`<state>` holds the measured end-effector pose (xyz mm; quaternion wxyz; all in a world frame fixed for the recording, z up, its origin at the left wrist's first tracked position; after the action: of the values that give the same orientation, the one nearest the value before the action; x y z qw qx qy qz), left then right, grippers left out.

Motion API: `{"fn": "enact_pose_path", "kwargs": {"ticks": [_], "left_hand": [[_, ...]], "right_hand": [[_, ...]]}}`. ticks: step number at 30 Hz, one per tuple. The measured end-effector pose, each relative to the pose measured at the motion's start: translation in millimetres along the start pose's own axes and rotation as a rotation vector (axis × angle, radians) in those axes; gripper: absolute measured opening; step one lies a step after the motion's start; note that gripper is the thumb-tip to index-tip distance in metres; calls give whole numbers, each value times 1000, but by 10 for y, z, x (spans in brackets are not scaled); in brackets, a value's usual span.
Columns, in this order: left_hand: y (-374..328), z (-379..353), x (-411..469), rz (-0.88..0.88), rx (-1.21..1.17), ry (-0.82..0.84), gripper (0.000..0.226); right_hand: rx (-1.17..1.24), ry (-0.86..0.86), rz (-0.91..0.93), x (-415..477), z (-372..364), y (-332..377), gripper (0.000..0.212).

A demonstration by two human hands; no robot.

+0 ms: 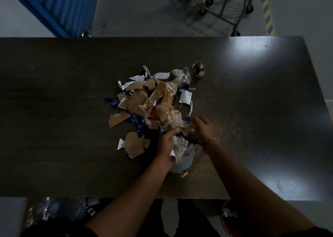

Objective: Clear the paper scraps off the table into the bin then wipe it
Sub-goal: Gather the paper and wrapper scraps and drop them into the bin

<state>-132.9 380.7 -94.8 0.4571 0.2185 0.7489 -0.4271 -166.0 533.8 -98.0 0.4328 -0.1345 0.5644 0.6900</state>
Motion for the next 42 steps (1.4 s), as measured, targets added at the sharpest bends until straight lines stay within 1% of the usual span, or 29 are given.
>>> {"fn": "enact_pose_path", "kwargs": {"ticks": [1, 3, 4, 6, 8, 9, 10, 11, 12, 14, 15, 17, 19, 21, 22, 24, 25, 26, 27, 28, 29, 30, 32, 34, 36, 37, 38, 40, 42], "left_hand": [[1, -66, -14, 17, -59, 46, 75], [8, -196, -42, 54, -152, 126, 87], [11, -236, -45, 61, -181, 137, 92], [-8, -272, -64, 28, -171, 99, 80], [-19, -277, -86, -9, -123, 79, 63], [-14, -271, -104, -25, -94, 66, 53], [-9, -260, -125, -29, -60, 43, 41], [0, -246, -137, -29, -29, 26, 32], [-4, -255, -174, -23, -12, 29, 27], [7, -267, -206, -5, -20, 37, 24], [19, -259, -208, 4, -30, 32, 22], [47, -235, -189, 16, -68, 8, 20], [61, -224, -170, -1, -63, -15, 23], [67, -214, -165, -60, -21, -41, 27], [70, -206, -173, -90, 12, -67, 28], [104, -204, -152, -116, 55, -49, 26], [117, -221, -145, -115, 52, -12, 41], [135, -235, -152, -89, 72, 17, 64], [152, -243, -156, -69, 107, 42, 82], [139, -255, -186, -68, 129, 64, 92], [146, -281, -199, -76, 97, 95, 90], [123, -305, -232, -70, 13, 111, 82], [48, -320, -266, -113, -38, 73, 67], [-53, -325, -224, -162, -33, 71, 77], [-202, -340, -188, -207, 73, 90, 94], [-333, -307, -165, -286, 169, 64, 95], [-507, -247, -127, -407, 316, -15, 92], [-915, -184, -52, -678, 655, -181, 74], [-1231, -251, 86, -796, 953, -237, 55]], "right_hand": [[24, 35, 5, -65, -35, -46, 24], [116, 55, 16, -235, -103, -84, 17], [192, 41, 1, -296, -133, -116, 18], [295, 30, -26, -408, -192, -137, 21], [393, 82, -58, -483, -284, -165, 55], [430, 99, -65, -523, -307, -158, 65], [445, 82, -48, -551, -297, -138, 63], [471, 58, -25, -582, -279, -116, 54], [502, 44, 5, -607, -266, -97, 49], [531, 12, 50, -644, -241, -89, 57], [533, -2, 67, -642, -237, -116, 54], [481, -25, 90, -657, -237, -132, 30], [455, -42, 87, -686, -211, -123, 15], [501, -25, 61, -702, -192, -120, 13], [530, -2, 39, -712, -192, -113, 17], [567, 67, 18, -744, -220, -91, 39], [567, 93, 17, -746, -233, -95, 51], [565, 109, 6, -756, -236, -96, 57], [557, 88, -2, -761, -216, -101, 54], [552, 49, -8, -770, -182, -95, 47], [546, 2, -3, -765, -147, -82, 39], [540, -44, 0, -763, -121, -61, 33], [520, -108, 20, -750, -94, -21, 27], [537, -146, 14, -721, -95, -2, 25], [558, -162, -13, -693, -85, 0, 24], [557, -165, -19, -673, -72, 1, 23], [554, -160, -21, -656, -58, 4, 22], [546, -139, -17, -626, -38, -4, 19], [530, -132, -10, -617, -11, -7, 18]]}}
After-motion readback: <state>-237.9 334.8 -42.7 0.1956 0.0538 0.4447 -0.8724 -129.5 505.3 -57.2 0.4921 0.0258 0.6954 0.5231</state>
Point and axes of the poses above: each hand's wrist, its own x-axis towards the middle knuckle, its own z-axis out of the back of the hand, y = z × x, the point moved 7 cm from there along x, towards the middle knuckle, and after that the axes turned 7 degrees about -y, right-handed, at the moved point
